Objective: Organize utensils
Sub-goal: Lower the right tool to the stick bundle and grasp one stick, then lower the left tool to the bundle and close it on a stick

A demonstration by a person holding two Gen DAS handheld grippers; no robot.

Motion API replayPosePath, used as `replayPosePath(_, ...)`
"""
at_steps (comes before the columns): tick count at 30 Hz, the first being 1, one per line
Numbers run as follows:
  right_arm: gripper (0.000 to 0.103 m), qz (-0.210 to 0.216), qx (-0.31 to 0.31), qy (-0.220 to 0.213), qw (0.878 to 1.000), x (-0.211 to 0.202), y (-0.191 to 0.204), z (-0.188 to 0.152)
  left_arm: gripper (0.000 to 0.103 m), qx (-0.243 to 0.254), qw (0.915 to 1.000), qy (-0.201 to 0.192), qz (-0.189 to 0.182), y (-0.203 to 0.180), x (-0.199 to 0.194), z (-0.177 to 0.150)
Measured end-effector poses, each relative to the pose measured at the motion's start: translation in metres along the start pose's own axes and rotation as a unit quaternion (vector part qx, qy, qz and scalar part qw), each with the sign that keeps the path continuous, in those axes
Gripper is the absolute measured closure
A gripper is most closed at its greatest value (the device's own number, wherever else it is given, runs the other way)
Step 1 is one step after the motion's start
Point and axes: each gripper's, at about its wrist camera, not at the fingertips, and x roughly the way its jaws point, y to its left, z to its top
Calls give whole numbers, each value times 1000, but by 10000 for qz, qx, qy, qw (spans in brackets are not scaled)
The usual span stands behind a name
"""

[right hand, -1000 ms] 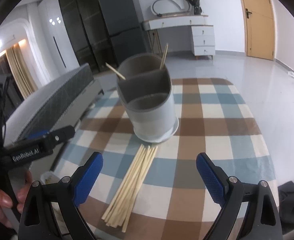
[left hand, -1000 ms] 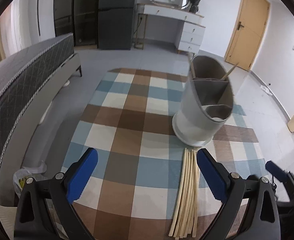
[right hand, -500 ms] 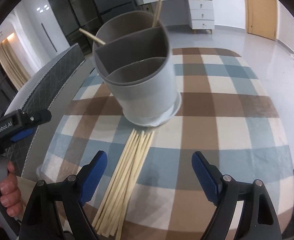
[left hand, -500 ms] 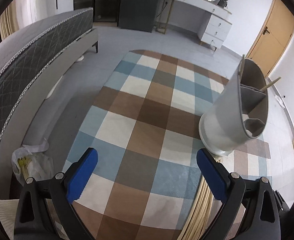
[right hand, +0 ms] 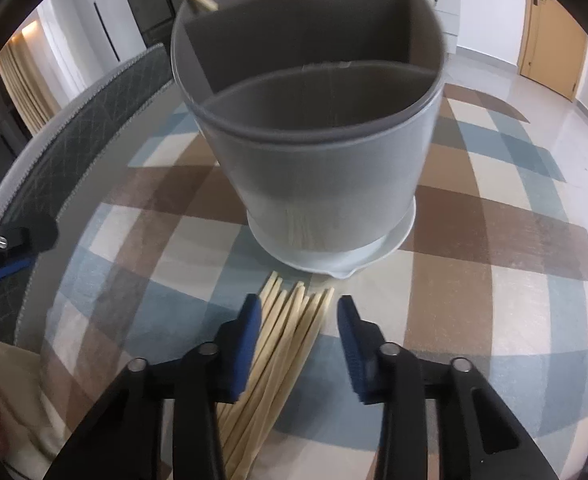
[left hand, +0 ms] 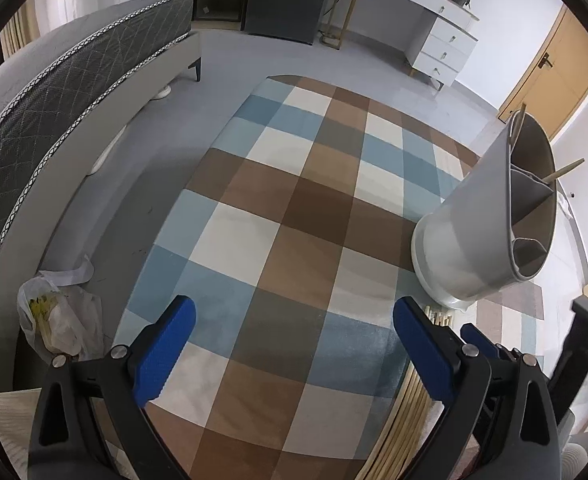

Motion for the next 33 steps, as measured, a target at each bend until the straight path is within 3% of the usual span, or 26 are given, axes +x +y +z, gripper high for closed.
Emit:
replayPosePath(9,96,-123,-183,-27,9998,2,10,-7,6,152,9998,3,83,-8,4,-3)
replayPosePath(15,99,199,613,-303,9975,-16,-13,-10,6,354,9991,119,179,-16,13,-16)
replayPosePath(22,99,435,1690,-658,9825,-49,-50,-28,6,527,9978,309,253,-26,20,-39)
replayPosePath(33,99,591,2014,-1023,9724,-87,-66,-39,6,1348,9905,192,201,-57,5,-71)
